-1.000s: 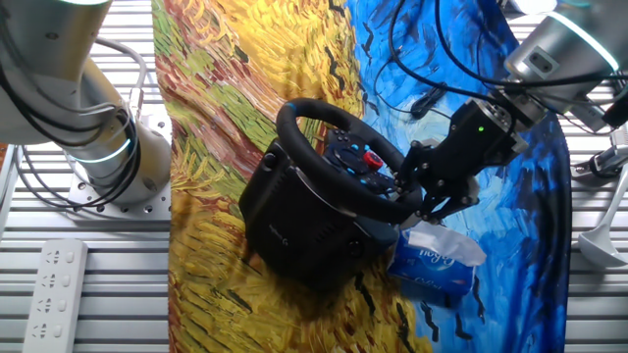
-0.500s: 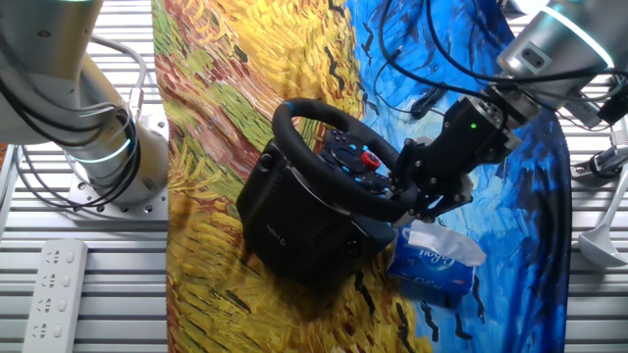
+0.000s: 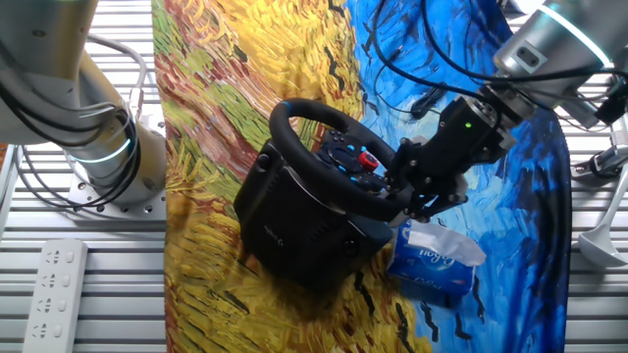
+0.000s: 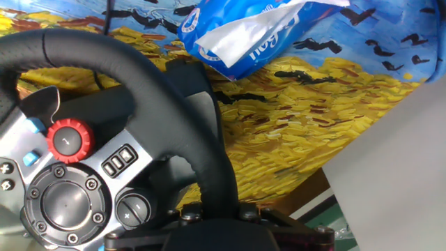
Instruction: Rotate the steering wheel 90 degrees clockwise
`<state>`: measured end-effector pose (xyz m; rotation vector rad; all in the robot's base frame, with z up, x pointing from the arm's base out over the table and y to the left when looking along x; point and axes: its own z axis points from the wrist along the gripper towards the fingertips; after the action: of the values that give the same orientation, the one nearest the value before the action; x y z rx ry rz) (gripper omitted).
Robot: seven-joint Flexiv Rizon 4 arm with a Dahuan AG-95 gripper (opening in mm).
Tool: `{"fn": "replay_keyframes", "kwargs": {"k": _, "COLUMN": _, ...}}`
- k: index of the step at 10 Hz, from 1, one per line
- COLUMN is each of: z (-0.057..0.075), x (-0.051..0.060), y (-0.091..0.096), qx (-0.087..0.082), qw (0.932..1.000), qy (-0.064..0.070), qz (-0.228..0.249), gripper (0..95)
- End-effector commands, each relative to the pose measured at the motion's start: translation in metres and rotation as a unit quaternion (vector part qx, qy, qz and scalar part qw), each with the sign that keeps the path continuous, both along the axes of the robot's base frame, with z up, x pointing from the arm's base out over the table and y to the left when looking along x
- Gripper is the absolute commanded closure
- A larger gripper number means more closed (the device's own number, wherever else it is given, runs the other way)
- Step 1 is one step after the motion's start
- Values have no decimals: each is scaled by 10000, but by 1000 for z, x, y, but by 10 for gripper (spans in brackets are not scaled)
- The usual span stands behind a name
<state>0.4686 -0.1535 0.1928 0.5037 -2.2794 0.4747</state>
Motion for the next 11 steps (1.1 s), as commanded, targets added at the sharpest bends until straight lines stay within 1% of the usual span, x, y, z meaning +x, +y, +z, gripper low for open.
{"fn": "replay_keyframes", "kwargs": {"k": 1, "z": 4, "x": -2, "y": 2, "qx": -17, "qw": 10000, "qy": 7, "qz": -52, "gripper": 760}}
{"fn": "replay_keyframes", "kwargs": {"k": 2, "z": 4, "x": -3, "y": 2, "qx": -22, "qw": 10000, "qy": -9, "qz": -28, "gripper": 950}}
{"fn": "replay_keyframes", "kwargs": {"k": 5, "z": 1, "x": -6, "y": -2, "qx": 36, "qw": 9998, "qy": -147, "qz": 137, "gripper": 950}}
{"fn": "replay_keyframes", "kwargs": {"k": 8, "z": 1, "x": -6, "y": -2, "qx": 303, "qw": 9979, "qy": -434, "qz": 378, "gripper": 950}}
{"fn": "replay_keyframes", "kwargs": {"k": 9, "z": 1, "x": -6, "y": -2, "qx": 415, "qw": 9975, "qy": -485, "qz": 315, "gripper": 950}}
{"fn": "replay_keyframes", "kwargs": {"k": 10, "z": 1, "x": -6, "y": -2, "qx": 445, "qw": 9973, "qy": -519, "qz": 283, "gripper": 950}}
{"fn": "replay_keyframes", "kwargs": {"k": 11, "z": 1, "x": -6, "y": -2, "qx": 452, "qw": 9968, "qy": -589, "qz": 295, "gripper": 950}}
